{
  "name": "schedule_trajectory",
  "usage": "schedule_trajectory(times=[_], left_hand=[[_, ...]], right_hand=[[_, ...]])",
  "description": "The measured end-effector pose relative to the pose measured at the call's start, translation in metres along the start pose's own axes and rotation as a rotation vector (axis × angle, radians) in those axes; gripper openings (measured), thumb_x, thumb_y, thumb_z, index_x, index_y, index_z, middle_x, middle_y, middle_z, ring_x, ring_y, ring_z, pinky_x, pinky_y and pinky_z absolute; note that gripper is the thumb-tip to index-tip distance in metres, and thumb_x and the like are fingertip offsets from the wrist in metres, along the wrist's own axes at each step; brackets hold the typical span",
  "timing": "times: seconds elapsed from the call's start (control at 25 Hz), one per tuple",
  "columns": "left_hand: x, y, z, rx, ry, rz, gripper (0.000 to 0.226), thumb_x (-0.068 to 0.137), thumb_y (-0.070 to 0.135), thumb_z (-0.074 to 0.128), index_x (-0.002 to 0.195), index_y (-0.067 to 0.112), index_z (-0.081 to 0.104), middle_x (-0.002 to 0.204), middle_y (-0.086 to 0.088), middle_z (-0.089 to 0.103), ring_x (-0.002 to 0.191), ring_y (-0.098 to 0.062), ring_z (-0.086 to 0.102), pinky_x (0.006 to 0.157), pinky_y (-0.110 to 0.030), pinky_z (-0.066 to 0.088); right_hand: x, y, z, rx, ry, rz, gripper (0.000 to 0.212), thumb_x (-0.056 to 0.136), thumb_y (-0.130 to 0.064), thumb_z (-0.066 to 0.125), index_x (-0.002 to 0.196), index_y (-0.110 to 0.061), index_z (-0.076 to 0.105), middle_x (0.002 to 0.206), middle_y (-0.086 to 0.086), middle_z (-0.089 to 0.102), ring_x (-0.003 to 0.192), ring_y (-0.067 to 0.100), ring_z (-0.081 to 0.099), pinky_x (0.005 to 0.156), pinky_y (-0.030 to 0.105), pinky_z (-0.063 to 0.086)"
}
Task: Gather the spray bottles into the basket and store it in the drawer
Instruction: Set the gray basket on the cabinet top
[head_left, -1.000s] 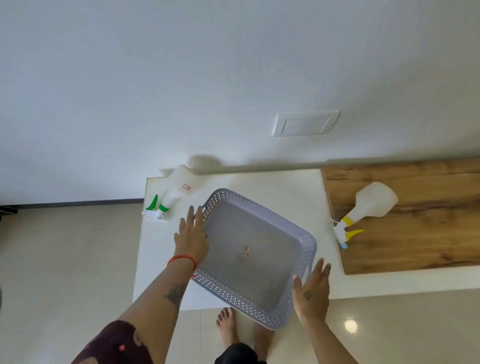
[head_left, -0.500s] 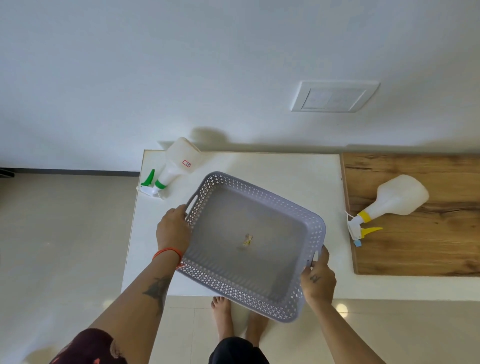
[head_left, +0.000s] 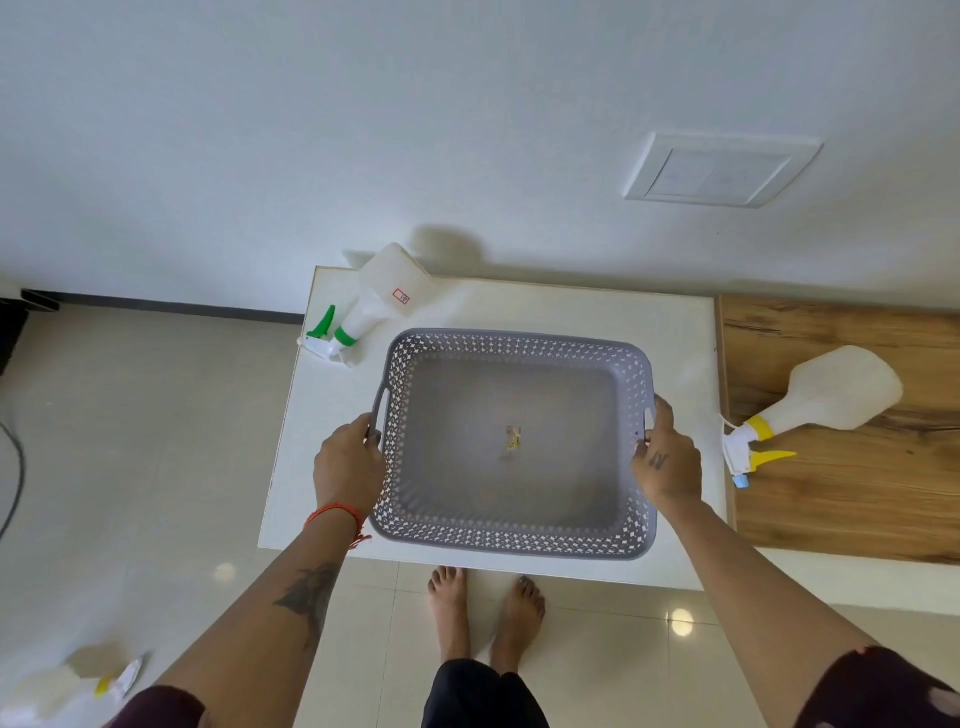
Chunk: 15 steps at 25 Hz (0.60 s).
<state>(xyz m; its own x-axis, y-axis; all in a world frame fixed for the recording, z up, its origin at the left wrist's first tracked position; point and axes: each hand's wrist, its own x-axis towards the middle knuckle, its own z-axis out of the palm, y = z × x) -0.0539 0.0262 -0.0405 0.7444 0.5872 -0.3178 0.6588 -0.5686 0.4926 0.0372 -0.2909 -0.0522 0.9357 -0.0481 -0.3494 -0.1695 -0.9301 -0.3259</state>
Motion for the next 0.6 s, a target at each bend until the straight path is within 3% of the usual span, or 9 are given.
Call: schedule_trajectory(times=[0.12, 0.24, 0.4, 0.48, 0.6], left_hand=[[0.002, -0.003, 0.001, -0.01, 0.001, -0.002, 0.026, 0.093, 0.007, 0.05, 0.116, 0.006, 0.064, 0.108, -0.017, 0.07, 0.092, -0.037, 0.063, 0.085, -0.041, 0.05], [0.003, -0.004, 0.001, -0.004, -0.048, -0.002, 0.032, 0.093, 0.011, 0.051, 0.125, 0.009, 0.059, 0.118, -0.016, 0.066, 0.099, -0.034, 0.062, 0.089, -0.042, 0.049], [0.0, 0.008, -0.02, -0.01, -0.016, -0.02, 0.051, 0.093, 0.029, 0.054, 0.14, 0.012, 0.042, 0.142, -0.013, 0.047, 0.126, -0.032, 0.048, 0.102, -0.044, 0.04], [0.002, 0.026, -0.04, -0.162, 0.061, -0.098, 0.057, 0.092, 0.037, 0.054, 0.141, 0.013, 0.04, 0.145, -0.012, 0.045, 0.13, -0.03, 0.044, 0.107, -0.045, 0.038], [0.023, 0.061, -0.067, -0.545, 0.2, -0.313, 0.058, 0.09, 0.043, 0.054, 0.138, 0.013, 0.043, 0.139, -0.01, 0.052, 0.122, -0.027, 0.052, 0.105, -0.041, 0.041]], right_hand=[[0.004, 0.003, 0.005, -0.02, 0.008, -0.01, 0.062, 0.089, -0.007, 0.058, 0.143, -0.005, 0.029, 0.099, 0.025, 0.068, 0.082, 0.041, 0.066, 0.068, 0.032, 0.05], [0.005, 0.005, 0.008, -0.05, -0.001, 0.007, 0.063, 0.09, -0.013, 0.058, 0.144, -0.006, 0.026, 0.102, 0.025, 0.068, 0.085, 0.041, 0.066, 0.065, 0.031, 0.047], [0.008, -0.018, -0.009, 0.052, 0.219, -0.126, 0.064, 0.086, -0.025, 0.065, 0.139, -0.001, 0.038, 0.131, 0.026, 0.054, 0.116, 0.045, 0.054, 0.09, 0.049, 0.048], [0.015, -0.058, -0.025, 0.146, 0.247, -0.277, 0.059, 0.087, -0.029, 0.064, 0.136, -0.003, 0.043, 0.134, 0.022, 0.052, 0.122, 0.04, 0.05, 0.098, 0.048, 0.044], [0.026, -0.149, -0.046, 0.284, 0.123, -0.423, 0.058, 0.087, -0.039, 0.061, 0.135, -0.01, 0.047, 0.138, 0.013, 0.051, 0.128, 0.031, 0.045, 0.104, 0.038, 0.036]])
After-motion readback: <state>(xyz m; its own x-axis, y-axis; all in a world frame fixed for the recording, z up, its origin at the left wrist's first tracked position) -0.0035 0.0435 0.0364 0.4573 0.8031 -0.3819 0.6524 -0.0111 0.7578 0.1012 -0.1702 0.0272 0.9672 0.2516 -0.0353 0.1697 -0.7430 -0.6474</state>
